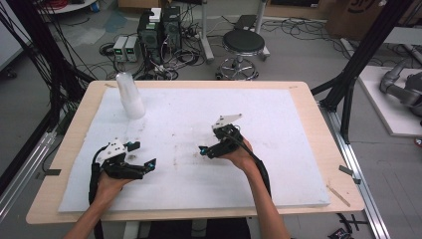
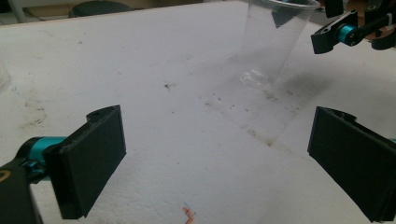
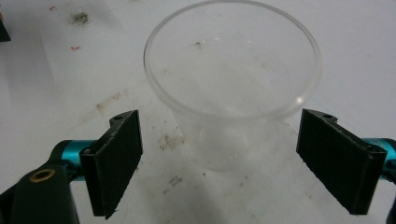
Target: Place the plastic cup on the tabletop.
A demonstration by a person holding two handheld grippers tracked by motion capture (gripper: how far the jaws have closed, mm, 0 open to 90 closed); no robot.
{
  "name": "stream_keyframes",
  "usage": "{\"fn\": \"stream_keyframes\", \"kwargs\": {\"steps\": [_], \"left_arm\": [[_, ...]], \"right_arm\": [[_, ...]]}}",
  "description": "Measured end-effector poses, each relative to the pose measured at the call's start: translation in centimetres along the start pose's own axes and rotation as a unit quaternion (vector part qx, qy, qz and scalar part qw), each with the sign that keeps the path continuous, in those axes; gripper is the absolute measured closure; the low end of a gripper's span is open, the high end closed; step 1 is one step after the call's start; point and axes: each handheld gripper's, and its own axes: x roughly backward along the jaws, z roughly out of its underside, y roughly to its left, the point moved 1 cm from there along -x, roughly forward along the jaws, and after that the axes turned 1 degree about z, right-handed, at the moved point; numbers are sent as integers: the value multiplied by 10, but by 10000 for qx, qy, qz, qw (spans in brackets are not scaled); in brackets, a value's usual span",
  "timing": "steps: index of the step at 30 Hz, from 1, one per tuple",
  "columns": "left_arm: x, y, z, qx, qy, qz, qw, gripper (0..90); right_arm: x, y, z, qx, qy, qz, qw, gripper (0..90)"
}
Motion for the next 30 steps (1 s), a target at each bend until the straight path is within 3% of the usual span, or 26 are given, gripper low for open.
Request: {"fn": "stream_keyframes", "kwargs": {"steps": [9,14,18,20,30], "left_arm": [[1,0,0,-23,-40,-24,10000,42],[2,0,1,28,-76,-40,10000,42],[3,0,1,32,-136,-95,9999,42],[3,0,1,51,-147,-105,9998,42],[5,0,2,106,-288,-178,9994,42]], "right_arm": [[34,1,31,-217,-696,73,9973,145],[54,-2,54,-341,-1294,-78,9910,145],[68,-9,69,-432,-1662,93,9851,146],[74,-11,76,-442,-1794,204,9826,146],[87,-12,98,-436,-2003,625,9768,147]]}}
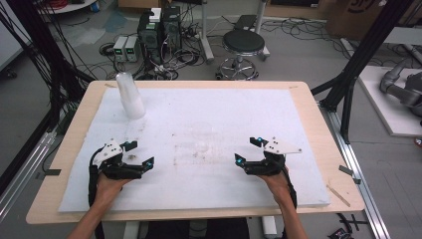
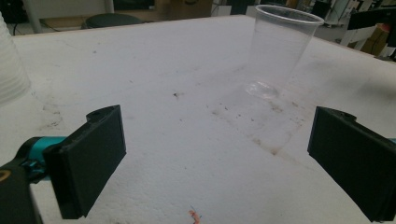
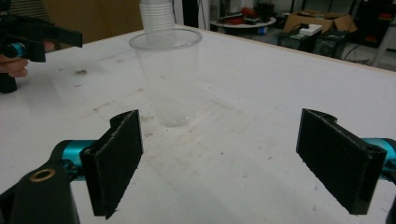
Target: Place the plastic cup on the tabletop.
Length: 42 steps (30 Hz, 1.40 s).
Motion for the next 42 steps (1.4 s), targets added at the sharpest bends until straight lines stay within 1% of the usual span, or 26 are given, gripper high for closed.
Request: {"fn": "stream_keyframes", "kwargs": {"steps": [4,6,8,12,14,19,25,29,31,34,36,37,39,42], "left_arm": [[0,0,0,-55,-1,7,10000,42],[1,0,0,-56,-6,21,10000,42],[1,0,0,-29,-19,19,10000,42],[1,-1,0,-91,-30,-14,10000,42],[1,-1,0,-93,-34,-14,9999,42],[1,-2,1,-100,-55,-37,9999,42],[1,-2,1,-107,-62,-23,9999,42],[1,-1,0,-99,-25,38,9999,42],[1,-1,1,-89,-58,24,9999,42],[1,-1,1,-117,-49,31,9999,42],[1,-1,1,-121,-50,25,9999,42],[1,-2,1,-126,-62,10,9999,42],[1,-2,1,-135,-50,23,9999,42],[1,-2,1,-143,-36,-5,9999,42]], "right_arm": [[4,-3,4,-7,-34,67,10000,147],[7,-5,6,-18,-33,164,9999,147],[9,-7,7,-51,-55,214,9997,147],[14,-12,10,-131,-88,339,9993,147],[15,-14,11,-186,-117,359,9991,147],[15,-17,15,-162,-64,425,9989,147],[15,-18,18,-169,-39,419,9990,147],[14,-19,20,-139,-24,435,9990,147],[15,-19,21,-182,10,436,9989,147],[14,-19,22,-152,-4,417,9990,147],[15,-18,22,-97,-15,470,9988,147],[15,-18,21,-133,-45,440,9989,147],[16,-18,23,-113,-37,474,9988,147],[16,-17,23,-102,-43,452,9989,147]]}}
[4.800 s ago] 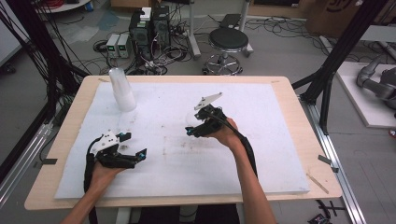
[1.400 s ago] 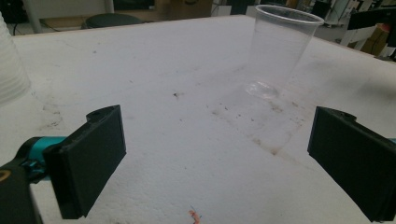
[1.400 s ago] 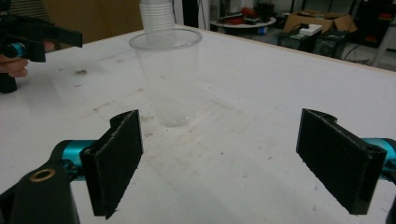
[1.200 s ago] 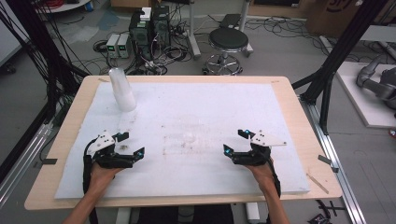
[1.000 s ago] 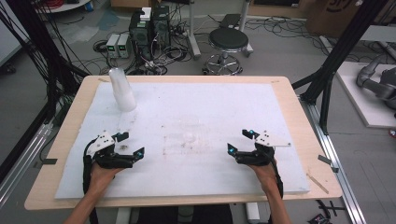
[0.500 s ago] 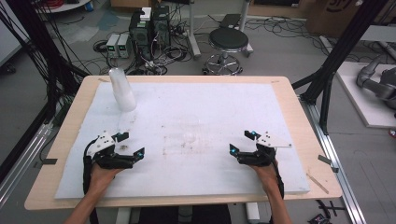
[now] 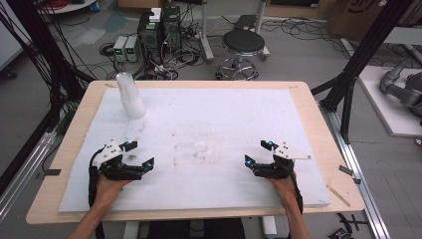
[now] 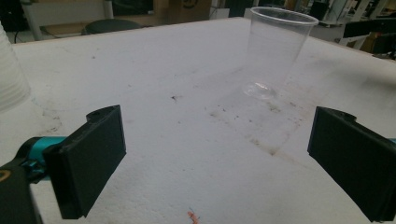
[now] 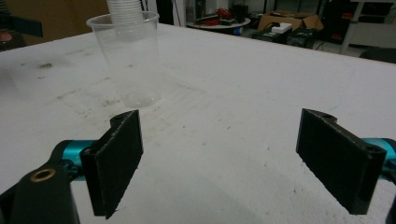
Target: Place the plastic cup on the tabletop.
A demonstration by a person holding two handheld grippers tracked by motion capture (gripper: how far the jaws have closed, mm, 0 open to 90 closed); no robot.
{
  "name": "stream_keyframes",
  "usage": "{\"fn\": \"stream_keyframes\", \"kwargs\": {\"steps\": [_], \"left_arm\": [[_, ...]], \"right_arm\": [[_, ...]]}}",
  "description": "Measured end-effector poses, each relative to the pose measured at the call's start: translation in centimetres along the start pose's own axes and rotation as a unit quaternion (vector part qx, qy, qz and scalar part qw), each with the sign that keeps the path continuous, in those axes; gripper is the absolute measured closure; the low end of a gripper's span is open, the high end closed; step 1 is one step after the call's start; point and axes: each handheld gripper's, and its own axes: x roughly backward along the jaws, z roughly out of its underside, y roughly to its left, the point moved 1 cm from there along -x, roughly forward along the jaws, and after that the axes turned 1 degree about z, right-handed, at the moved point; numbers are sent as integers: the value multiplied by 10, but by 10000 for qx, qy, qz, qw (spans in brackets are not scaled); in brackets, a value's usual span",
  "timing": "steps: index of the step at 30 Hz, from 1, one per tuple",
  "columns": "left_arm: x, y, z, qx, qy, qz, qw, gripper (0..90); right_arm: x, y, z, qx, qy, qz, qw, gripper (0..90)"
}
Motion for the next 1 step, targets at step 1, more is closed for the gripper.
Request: {"fn": "stream_keyframes", "kwargs": {"steps": [1], "left_arm": [[0,0,0,2,0,-6,10000,42]], "right_arm": [[0,0,0,-25,11,-3,10000,147]]}}
